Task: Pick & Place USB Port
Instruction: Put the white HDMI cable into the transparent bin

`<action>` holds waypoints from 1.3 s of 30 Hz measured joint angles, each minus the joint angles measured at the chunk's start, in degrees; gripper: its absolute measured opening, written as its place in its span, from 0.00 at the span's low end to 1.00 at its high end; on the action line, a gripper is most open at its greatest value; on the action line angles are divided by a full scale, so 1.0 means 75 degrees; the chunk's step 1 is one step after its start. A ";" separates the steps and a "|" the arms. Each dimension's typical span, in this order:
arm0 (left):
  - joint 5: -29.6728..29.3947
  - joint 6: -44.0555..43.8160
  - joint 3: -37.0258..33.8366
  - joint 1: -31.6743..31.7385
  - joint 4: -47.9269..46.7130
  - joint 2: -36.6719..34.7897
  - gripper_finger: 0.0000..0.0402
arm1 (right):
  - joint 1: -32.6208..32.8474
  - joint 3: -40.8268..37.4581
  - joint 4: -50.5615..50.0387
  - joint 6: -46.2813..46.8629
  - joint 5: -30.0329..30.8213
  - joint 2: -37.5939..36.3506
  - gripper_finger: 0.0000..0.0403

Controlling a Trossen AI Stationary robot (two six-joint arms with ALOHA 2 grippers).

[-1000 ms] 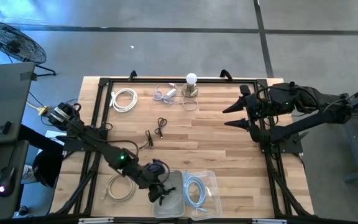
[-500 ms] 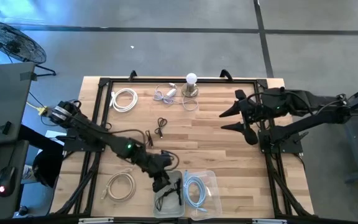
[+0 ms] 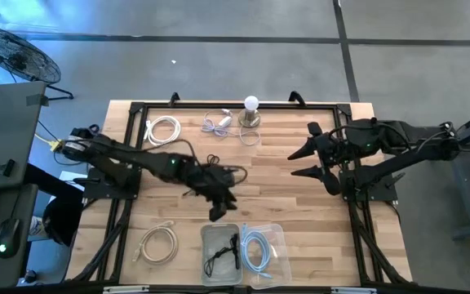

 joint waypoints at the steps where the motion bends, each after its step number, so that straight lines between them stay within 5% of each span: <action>1: -0.0013 0.0191 0.0147 0.0052 -0.0352 -0.0060 0.36 | 0.0000 0.0000 -0.0003 -0.0005 0.0000 -0.0002 0.49; 6: -0.0360 0.1143 0.1331 0.0327 -0.2213 -0.0216 0.36 | -0.0005 0.0000 -0.0001 -0.0174 0.0022 -0.0003 0.49; 16: -0.2400 0.2572 0.3938 0.1094 -0.7281 -0.0260 0.36 | -0.0017 0.0003 0.0090 -0.0710 0.1159 -0.0003 0.49; 22: -0.3360 0.2923 0.4602 0.1810 -0.9067 -0.0261 0.36 | -0.0027 0.0012 0.0157 -0.0839 0.1437 -0.0003 0.49; 39: -0.2614 0.5444 0.3572 0.4730 -0.9215 -0.0629 0.36 | -0.0437 0.0012 0.0154 -0.0813 0.1472 -0.0003 0.49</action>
